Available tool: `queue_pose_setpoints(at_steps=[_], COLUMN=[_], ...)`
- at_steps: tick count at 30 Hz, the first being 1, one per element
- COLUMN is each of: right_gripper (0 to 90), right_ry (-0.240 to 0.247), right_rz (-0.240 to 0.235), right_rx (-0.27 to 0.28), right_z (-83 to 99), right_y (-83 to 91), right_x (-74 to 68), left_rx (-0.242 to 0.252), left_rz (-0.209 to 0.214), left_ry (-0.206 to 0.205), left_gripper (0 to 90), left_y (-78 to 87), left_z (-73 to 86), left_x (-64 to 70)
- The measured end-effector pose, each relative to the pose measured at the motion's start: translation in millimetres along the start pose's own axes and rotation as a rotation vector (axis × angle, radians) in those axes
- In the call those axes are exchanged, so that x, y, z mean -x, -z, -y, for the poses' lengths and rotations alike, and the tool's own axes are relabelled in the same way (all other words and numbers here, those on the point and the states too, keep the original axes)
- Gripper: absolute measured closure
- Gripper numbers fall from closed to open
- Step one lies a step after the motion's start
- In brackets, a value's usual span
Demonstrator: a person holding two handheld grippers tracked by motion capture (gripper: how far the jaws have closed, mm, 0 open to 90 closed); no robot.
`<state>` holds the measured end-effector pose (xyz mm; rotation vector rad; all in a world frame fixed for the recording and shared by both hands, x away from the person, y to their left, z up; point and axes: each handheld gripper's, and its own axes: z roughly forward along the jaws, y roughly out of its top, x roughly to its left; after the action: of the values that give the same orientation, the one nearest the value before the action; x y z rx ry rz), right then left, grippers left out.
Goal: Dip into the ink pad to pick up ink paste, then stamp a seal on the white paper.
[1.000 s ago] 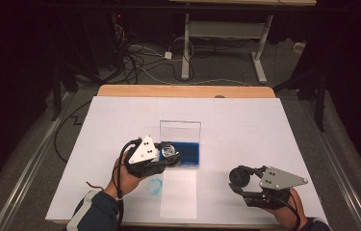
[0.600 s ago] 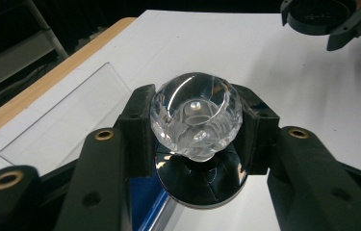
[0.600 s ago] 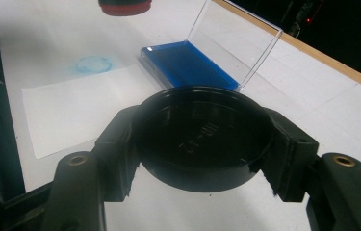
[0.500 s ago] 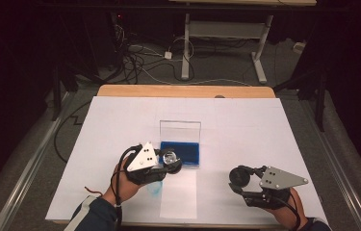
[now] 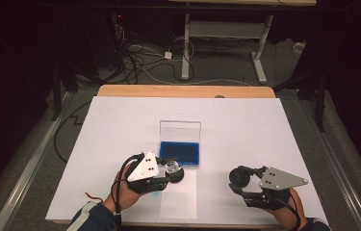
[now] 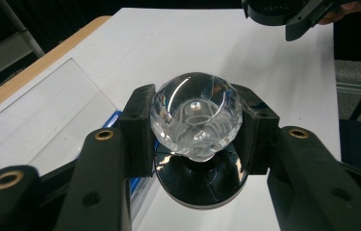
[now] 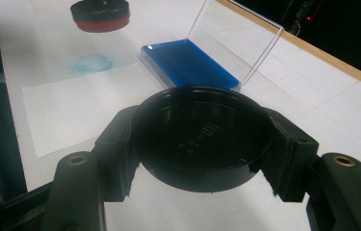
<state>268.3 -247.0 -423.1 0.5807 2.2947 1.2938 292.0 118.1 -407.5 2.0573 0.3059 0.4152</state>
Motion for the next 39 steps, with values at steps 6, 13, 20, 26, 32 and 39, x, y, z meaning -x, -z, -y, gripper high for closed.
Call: queue_pose_setpoints(at_steps=[6,13,20,26,32,39], right_gripper=[37.9,37.9,37.8,37.9,37.9,37.9], right_ry=[0.0,0.0,-0.001,-0.002,-0.001,0.007], right_rz=[-0.001,-0.004,-0.002,-0.007,-0.014,-0.014], right_rx=[-0.002,-0.002,-0.001,-0.004,-0.006,-0.008], right_z=[0.3,0.4,0.2,0.2,0.2,-0.2], right_y=[0.2,-0.9,-1.0,-2.0,-3.9,-4.0], right_x=[0.0,0.8,1.0,1.3,1.6,1.2], left_rx=[-0.001,-0.007,-0.011,-0.011,-0.025,-0.04], left_rz=[0.018,0.026,0.041,0.051,0.061,0.066], left_ry=[-0.007,-0.007,-0.011,-0.007,-0.007,-0.002], left_gripper=[54.3,54.3,54.3,54.3,54.3,54.3], left_y=[0.0,-0.1,-2.1,-2.8,-5.4,-7.9], left_z=[1.2,4.7,6.1,8.7,10.9,13.6], left_x=[4.0,6.7,9.1,8.8,9.2,9.0])
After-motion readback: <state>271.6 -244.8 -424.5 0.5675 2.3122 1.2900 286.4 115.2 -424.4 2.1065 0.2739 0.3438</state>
